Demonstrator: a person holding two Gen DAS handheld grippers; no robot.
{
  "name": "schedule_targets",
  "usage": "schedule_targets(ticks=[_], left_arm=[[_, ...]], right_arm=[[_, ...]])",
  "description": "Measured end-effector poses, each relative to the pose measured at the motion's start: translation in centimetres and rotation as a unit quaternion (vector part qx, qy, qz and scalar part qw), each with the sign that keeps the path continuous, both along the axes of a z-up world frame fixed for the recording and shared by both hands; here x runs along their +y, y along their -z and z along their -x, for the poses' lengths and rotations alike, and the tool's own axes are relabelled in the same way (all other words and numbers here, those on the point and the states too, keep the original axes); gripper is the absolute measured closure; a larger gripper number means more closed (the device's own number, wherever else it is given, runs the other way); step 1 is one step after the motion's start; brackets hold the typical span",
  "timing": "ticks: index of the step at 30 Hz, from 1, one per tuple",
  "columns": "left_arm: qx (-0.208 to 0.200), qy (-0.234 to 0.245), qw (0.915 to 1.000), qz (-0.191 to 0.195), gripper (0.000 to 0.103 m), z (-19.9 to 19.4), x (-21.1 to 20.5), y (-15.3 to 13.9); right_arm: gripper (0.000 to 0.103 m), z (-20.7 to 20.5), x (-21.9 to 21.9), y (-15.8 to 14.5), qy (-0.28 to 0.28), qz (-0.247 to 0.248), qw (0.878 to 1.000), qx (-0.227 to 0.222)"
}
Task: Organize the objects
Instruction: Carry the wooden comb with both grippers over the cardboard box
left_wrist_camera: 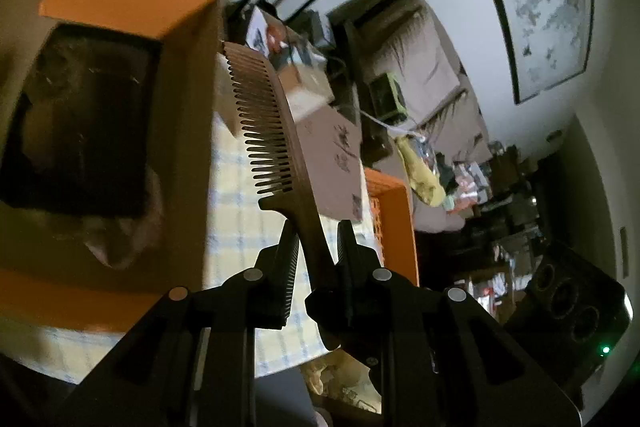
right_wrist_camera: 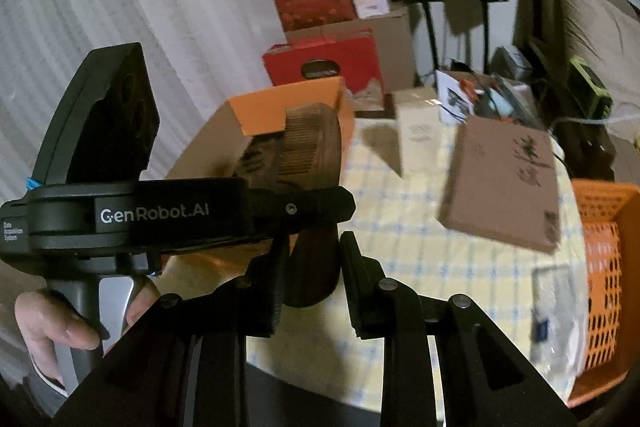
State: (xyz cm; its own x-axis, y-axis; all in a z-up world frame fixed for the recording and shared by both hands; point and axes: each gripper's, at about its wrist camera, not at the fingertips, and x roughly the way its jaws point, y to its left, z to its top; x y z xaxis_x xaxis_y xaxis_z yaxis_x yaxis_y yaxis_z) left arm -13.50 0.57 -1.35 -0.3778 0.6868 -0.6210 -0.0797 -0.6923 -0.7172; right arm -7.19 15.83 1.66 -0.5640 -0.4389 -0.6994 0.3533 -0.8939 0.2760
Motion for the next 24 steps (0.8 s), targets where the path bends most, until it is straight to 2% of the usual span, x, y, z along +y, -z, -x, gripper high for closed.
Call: schedule_targets(ticks=[7,15,24], left_arm=[[-0.005,-0.026,0.9996,0.011,0.086,3.1,-4.7,0.1],[-0.024,-0.039,0.9984,0.032,0.086,6.1,-7.8,1.4],[-0.081,-0.036,0.9948,0.049,0.086,10.0,-9.3,5.9]], right_arm=[[0.078,3.6,-4.4,-0.3,-0.023,0.011,1.0,-0.012],[0.078,6.9,-8.5,0.6,-0.032,-0.006,0.999,-0.022],[0.078,11.0,-10.6,4.4,-0.024,-0.001,0.997,-0.079]])
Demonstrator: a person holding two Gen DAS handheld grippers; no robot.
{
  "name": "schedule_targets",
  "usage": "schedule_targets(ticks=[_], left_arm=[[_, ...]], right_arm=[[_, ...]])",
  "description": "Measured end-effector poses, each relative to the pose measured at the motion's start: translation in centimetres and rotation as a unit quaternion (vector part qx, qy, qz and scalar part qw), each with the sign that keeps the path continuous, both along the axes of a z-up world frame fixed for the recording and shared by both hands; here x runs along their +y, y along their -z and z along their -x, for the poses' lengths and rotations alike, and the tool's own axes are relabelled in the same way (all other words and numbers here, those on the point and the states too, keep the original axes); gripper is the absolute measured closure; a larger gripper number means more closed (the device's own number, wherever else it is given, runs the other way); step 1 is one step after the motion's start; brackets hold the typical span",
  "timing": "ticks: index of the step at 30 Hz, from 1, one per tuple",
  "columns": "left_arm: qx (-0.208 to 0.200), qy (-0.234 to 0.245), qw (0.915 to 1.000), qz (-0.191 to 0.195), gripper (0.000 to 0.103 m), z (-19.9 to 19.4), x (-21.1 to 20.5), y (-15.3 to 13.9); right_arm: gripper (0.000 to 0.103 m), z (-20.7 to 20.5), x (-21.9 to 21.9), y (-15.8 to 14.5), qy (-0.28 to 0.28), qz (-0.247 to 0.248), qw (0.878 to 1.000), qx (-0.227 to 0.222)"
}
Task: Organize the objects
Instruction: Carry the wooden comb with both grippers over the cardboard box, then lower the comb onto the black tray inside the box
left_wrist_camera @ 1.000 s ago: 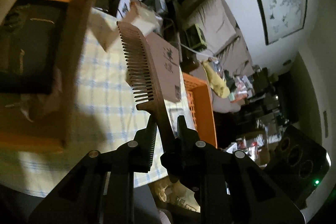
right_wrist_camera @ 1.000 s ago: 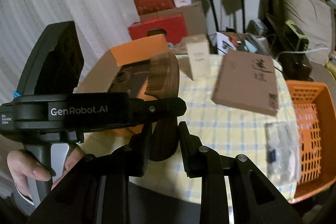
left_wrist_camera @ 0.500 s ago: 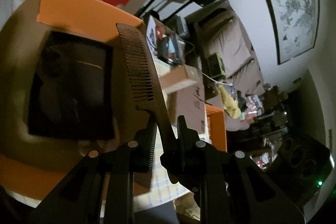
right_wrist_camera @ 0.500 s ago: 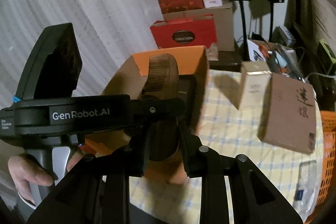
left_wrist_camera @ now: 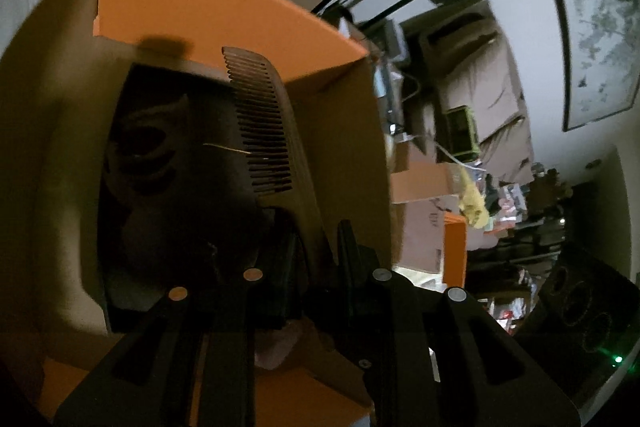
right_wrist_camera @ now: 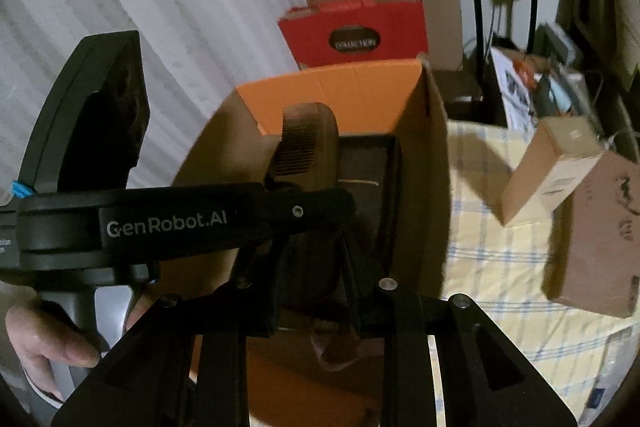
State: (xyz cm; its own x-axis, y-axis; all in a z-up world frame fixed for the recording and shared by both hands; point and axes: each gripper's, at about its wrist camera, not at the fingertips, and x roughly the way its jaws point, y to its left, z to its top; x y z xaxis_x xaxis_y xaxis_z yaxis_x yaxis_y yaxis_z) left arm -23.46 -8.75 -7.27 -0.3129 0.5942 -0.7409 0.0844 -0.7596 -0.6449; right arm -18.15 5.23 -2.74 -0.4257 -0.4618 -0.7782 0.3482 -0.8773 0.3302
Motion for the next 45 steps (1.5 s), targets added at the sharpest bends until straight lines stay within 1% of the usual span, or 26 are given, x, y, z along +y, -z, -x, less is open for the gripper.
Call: schedule_targets(ticks=[7,10,11,12,16,19,22,23,24,25,26,27,32,35,38,40,42,44,45], left_arm=[[-0.028,0.004,0.9996,0.0,0.085,1.0,-0.6,2.6],[-0.028,-0.007,0.9996,-0.001,0.085,0.9,-1.7,2.9],[-0.027,-0.01,0.9996,-0.001,0.085,0.8,-2.1,2.7],[-0.026,-0.014,0.9996,0.001,0.085,0.8,-2.5,2.6],[-0.012,-0.029,0.9993,0.018,0.084,0.3,-4.3,1.6],[-0.001,-0.046,0.9981,0.042,0.078,0.1,-5.9,1.1],[-0.007,-0.058,0.997,0.051,0.075,0.1,-7.1,1.3],[-0.008,-0.061,0.9967,0.052,0.074,0.0,-7.4,1.4],[-0.009,-0.063,0.9965,0.055,0.073,-0.1,-7.6,1.6],[-0.01,-0.063,0.9963,0.057,0.073,0.0,-7.7,1.7],[-0.012,-0.062,0.9962,0.06,0.073,0.0,-7.7,1.9],[-0.013,-0.061,0.9962,0.061,0.073,0.0,-7.6,2.1],[-0.021,-0.05,0.9966,0.061,0.073,0.4,-7.0,2.9],[-0.027,-0.047,0.9966,0.062,0.073,0.6,-6.8,3.2],[-0.029,-0.042,0.9969,0.061,0.073,0.8,-6.6,3.5],[-0.029,-0.037,0.9969,0.064,0.073,0.9,-6.4,3.5],[-0.03,-0.03,0.9968,0.068,0.073,1.1,-6.1,3.5],[-0.033,-0.024,0.9968,0.069,0.073,1.3,-5.8,3.6],[-0.034,-0.023,0.9968,0.068,0.073,1.4,-5.6,3.7]], right_arm=[[0.078,1.8,-0.8,2.4,0.009,-0.022,0.999,-0.035],[0.078,2.3,-1.3,2.9,0.009,-0.032,0.998,-0.044],[0.084,2.5,-1.5,3.1,0.011,-0.041,0.998,-0.045],[0.098,2.6,-1.6,3.2,0.011,-0.047,0.998,-0.047],[0.097,3.0,-1.9,4.1,0.014,-0.057,0.996,-0.063],[0.097,2.9,-1.9,4.3,0.015,-0.062,0.996,-0.059],[0.095,2.8,-2.1,4.0,0.013,-0.052,0.997,-0.053],[0.091,2.8,-2.3,3.9,0.012,-0.055,0.997,-0.052],[0.084,2.9,-2.7,3.9,0.01,-0.064,0.997,-0.05],[0.08,3.0,-3.0,3.9,0.007,-0.07,0.996,-0.047],[0.073,3.1,-3.4,4.0,0.005,-0.076,0.996,-0.044],[0.073,3.2,-3.9,4.1,0.0,-0.088,0.995,-0.043],[0.073,3.2,-6.0,5.2,-0.026,-0.142,0.989,-0.042],[0.072,3.5,-6.7,5.8,-0.039,-0.168,0.983,-0.055],[0.072,3.6,-6.8,6.7,-0.04,-0.194,0.978,-0.069],[0.074,3.7,-6.6,6.8,-0.036,-0.192,0.978,-0.075],[0.079,3.9,-6.1,7.0,-0.027,-0.196,0.977,-0.079],[0.079,4.1,-5.4,7.1,-0.009,-0.199,0.976,-0.084],[0.082,4.2,-5.0,7.1,0.0,-0.197,0.977,-0.087]])
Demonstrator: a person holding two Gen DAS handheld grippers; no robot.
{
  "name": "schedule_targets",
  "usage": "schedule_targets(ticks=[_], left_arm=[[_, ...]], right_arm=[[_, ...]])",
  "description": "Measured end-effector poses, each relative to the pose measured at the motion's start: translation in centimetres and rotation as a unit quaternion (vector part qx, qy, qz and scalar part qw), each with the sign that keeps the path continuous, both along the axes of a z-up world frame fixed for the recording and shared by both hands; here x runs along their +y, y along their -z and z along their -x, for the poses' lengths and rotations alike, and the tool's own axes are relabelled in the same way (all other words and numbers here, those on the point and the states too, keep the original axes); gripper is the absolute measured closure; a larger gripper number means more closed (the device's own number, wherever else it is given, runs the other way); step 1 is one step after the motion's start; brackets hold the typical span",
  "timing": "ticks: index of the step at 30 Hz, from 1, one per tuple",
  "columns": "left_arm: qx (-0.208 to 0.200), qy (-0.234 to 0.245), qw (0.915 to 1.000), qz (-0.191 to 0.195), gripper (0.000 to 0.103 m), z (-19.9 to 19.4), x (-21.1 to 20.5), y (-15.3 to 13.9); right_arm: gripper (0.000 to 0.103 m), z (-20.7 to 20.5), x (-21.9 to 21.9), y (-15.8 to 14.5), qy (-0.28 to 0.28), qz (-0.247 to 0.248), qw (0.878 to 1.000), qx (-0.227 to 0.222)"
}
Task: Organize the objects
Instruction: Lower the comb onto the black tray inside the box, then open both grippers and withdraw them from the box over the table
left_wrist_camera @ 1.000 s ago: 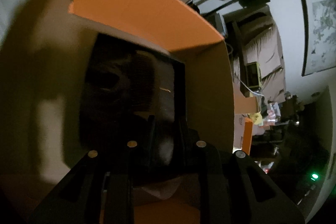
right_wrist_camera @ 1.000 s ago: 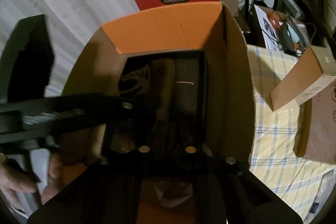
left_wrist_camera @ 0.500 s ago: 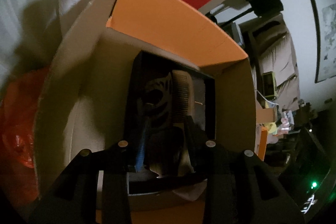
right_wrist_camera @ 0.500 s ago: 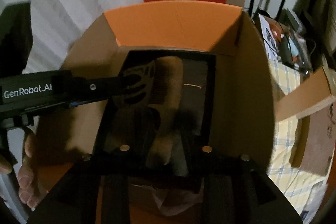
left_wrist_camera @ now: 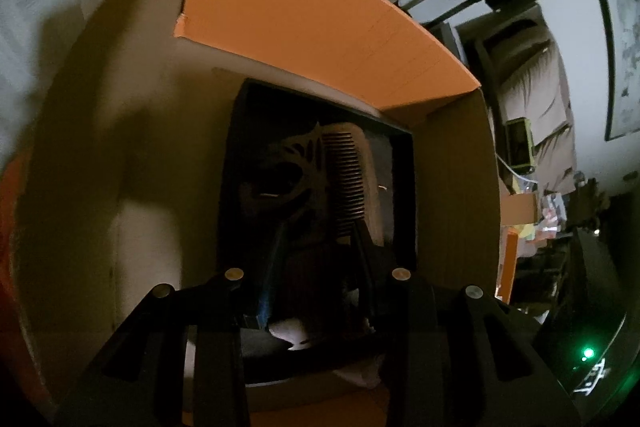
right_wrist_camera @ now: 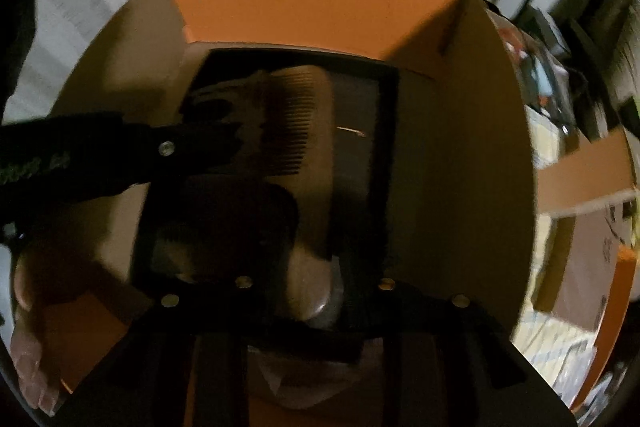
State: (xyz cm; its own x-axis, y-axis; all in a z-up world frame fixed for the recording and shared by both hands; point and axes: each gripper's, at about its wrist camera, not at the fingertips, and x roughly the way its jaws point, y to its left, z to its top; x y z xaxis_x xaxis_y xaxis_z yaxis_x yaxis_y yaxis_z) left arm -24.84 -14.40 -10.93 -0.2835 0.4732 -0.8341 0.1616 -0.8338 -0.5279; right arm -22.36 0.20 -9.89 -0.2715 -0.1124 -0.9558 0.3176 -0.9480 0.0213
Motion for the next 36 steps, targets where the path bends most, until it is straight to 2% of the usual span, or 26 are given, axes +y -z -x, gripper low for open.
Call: schedule_targets(ticks=[6,9,16,18,23,28,30,32,36], left_arm=[[-0.013,0.008,0.9999,0.001,0.073,0.4,0.6,0.7],[0.01,0.004,0.9999,0.0,0.073,-0.2,-0.2,-0.5],[0.03,-0.004,0.9993,0.021,0.068,-1.1,-2.0,-2.2],[0.034,0.0,0.999,0.03,0.064,-1.5,-1.8,-2.6],[0.053,0.008,0.998,0.035,0.04,-3.2,-0.9,-3.9],[0.079,0.015,0.9959,0.041,0.028,-5.5,0.2,-5.8],[0.091,0.019,0.9947,0.045,0.02,-6.3,0.7,-6.6],[0.106,0.023,0.9928,0.05,0.013,-7.4,1.4,-7.5],[0.131,0.037,0.9873,0.082,0.01,-9.3,3.1,-9.2]], right_arm=[[0.084,-0.1,0.3,-0.4,0.009,0.013,1.0,0.005],[0.075,-0.6,0.5,-1.2,0.007,0.034,0.999,0.017],[0.067,-2.0,1.7,-3.9,0.0,0.078,0.996,0.041],[0.061,-2.5,2.2,-4.6,-0.003,0.084,0.995,0.048],[0.056,-4.5,3.3,-6.3,-0.006,0.092,0.993,0.07],[0.051,-6.1,5.2,-7.6,-0.005,0.106,0.991,0.084],[0.048,-7.3,5.9,-8.4,-0.005,0.108,0.989,0.099],[0.042,-8.6,6.7,-9.3,-0.004,0.107,0.988,0.115],[0.034,-10.2,8.2,-10.3,0.002,0.097,0.986,0.139]])
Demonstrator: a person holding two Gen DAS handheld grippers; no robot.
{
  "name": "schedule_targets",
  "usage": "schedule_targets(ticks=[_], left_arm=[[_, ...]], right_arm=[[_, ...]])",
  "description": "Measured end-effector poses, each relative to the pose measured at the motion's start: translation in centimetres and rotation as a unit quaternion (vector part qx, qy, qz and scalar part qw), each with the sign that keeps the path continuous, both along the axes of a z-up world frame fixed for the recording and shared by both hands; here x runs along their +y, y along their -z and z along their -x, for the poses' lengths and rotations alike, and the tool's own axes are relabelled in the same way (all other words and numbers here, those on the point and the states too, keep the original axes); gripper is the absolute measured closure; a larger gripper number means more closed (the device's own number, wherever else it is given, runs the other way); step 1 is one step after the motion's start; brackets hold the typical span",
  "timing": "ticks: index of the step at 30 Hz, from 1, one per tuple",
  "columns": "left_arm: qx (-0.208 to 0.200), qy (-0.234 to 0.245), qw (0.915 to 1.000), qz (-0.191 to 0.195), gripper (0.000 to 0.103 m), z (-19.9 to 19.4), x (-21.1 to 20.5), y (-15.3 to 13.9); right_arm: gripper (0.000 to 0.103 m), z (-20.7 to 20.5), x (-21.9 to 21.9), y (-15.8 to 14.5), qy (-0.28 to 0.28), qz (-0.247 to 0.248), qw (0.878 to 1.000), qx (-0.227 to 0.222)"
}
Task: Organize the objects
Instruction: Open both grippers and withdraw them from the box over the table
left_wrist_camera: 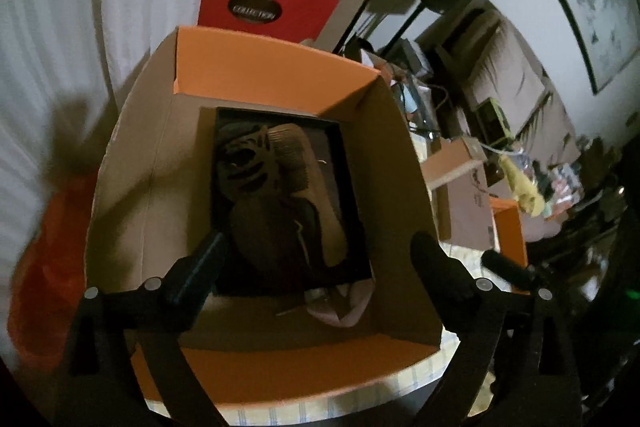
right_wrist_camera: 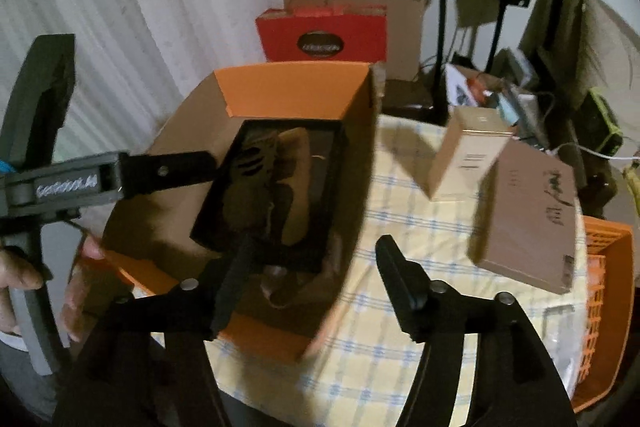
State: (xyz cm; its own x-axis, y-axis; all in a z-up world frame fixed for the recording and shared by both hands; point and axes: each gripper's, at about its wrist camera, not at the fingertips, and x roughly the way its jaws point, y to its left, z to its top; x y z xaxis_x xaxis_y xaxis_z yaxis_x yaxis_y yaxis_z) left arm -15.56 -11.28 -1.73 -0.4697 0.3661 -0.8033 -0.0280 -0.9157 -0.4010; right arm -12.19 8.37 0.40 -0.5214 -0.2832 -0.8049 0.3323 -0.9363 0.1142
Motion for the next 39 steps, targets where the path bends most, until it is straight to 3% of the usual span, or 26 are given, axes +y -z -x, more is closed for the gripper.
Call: schedule_targets(ticks=[4,8,14,19,30,39], left_arm=[[0.02,0.008,0.9994,0.025,0.006,-1.6,1.6,-1.1],[0.053,0.009,0.9973,0.051,0.001,-3.5,2.9,-2.2],[0.08,0.029,0.992,0.093,0.0,-6.1,5.6,-3.1],[0.093,0.046,0.9893,0.103,0.0,-8.0,7.9,-3.0],[0.092,0.099,0.9895,0.052,0.0,-9.7,13.0,-2.9],[0.075,0.144,0.9863,0.029,0.0,-10.6,18.2,-0.7]], right_arm=[[0.031,-1.1,1.3,-0.4,0.011,-0.001,1.0,0.01],[0.02,-2.4,2.9,-0.8,0.034,-0.02,0.998,0.038],[0.015,-3.6,6.1,-1.2,0.055,0.0,0.998,0.04],[0.015,-4.8,8.4,-1.2,0.069,0.002,0.997,0.044],[0.015,-7.4,18.0,-0.7,0.143,0.007,0.989,0.045],[0.015,-8.6,23.9,1.6,0.202,-0.015,0.979,0.032]])
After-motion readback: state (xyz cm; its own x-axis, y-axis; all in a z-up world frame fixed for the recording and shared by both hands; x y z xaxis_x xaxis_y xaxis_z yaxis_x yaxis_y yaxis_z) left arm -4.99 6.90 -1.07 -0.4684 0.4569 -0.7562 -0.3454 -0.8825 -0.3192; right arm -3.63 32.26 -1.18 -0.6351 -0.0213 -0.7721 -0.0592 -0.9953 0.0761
